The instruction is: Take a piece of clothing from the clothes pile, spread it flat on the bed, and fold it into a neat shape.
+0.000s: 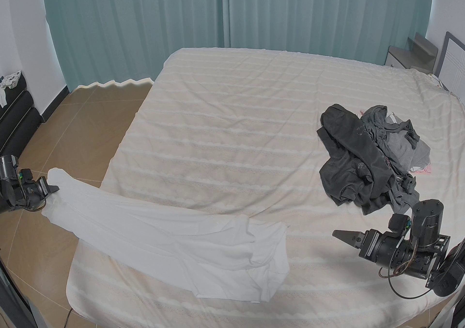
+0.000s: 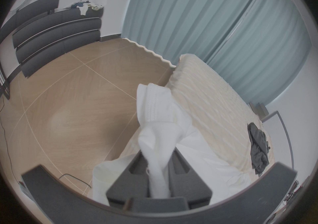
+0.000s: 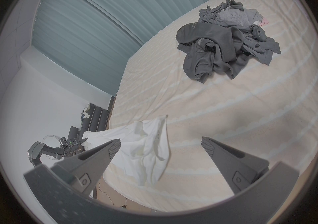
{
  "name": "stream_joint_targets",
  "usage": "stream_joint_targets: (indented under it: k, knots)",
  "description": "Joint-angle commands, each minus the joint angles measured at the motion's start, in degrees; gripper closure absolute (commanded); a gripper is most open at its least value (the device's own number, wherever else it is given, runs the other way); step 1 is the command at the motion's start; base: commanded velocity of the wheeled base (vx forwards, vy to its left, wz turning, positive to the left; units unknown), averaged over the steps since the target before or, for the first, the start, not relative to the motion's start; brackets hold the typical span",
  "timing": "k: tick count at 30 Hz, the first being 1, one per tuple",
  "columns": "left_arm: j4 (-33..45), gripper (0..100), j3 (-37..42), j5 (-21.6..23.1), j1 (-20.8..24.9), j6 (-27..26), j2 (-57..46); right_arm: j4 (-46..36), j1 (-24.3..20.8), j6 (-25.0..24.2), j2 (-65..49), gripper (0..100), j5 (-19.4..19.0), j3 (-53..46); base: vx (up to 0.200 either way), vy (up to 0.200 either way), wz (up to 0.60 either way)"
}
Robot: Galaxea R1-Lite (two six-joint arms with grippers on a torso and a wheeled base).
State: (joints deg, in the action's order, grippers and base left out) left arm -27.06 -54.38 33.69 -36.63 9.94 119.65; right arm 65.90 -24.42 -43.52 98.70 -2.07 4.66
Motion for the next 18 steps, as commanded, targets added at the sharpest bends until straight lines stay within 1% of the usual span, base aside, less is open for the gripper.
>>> stream_joint_targets:
  k: [1, 4, 7, 11, 14, 15, 16, 18]
  knots:
    - [1.1, 100, -2.1, 0.1, -2.6, 1.2, -0.1, 0.0, 0.1, -0.1, 0.0, 0, 0.0, 0.0, 0.0, 0.0, 0.0]
    - [2.8, 100, -3.1, 0.1, -2.7, 2.8, -0.6, 0.0, 0.1, -0.1, 0.0, 0, 0.0, 0.0, 0.0, 0.0, 0.0]
    - [3.4, 100, -2.3, 0.1, -2.0, 3.1, -3.5, 0.1, 0.2, -0.1, -0.1, 0, 0.0, 0.0, 0.0, 0.0, 0.0]
    - [4.0, 100, -0.6, -0.6, 1.0, 3.9, -7.7, 0.1, 0.2, -0.1, -0.1, 0, 0.0, 0.0, 0.0, 0.0, 0.0]
    - [5.4, 100, 2.9, -1.3, 5.7, 5.8, -14.0, 0.1, 0.3, -0.1, -0.1, 0, 0.0, 0.1, 0.0, 0.0, 0.0]
    - [5.4, 100, 2.9, -1.3, 5.7, 5.8, -14.0, 0.1, 0.3, -0.1, -0.1, 0, 0.0, 0.1, 0.0, 0.0, 0.0]
    - [6.2, 100, 4.9, -4.3, 9.7, 6.1, -16.5, 0.1, 0.4, -0.1, -0.1, 0, 0.0, 0.1, 0.0, 0.0, 0.0]
    - [6.4, 100, 7.1, -9.1, 14.3, 6.2, -18.5, 0.1, 0.4, -0.1, -0.1, 0, 0.0, 0.0, 0.0, 0.0, 0.0]
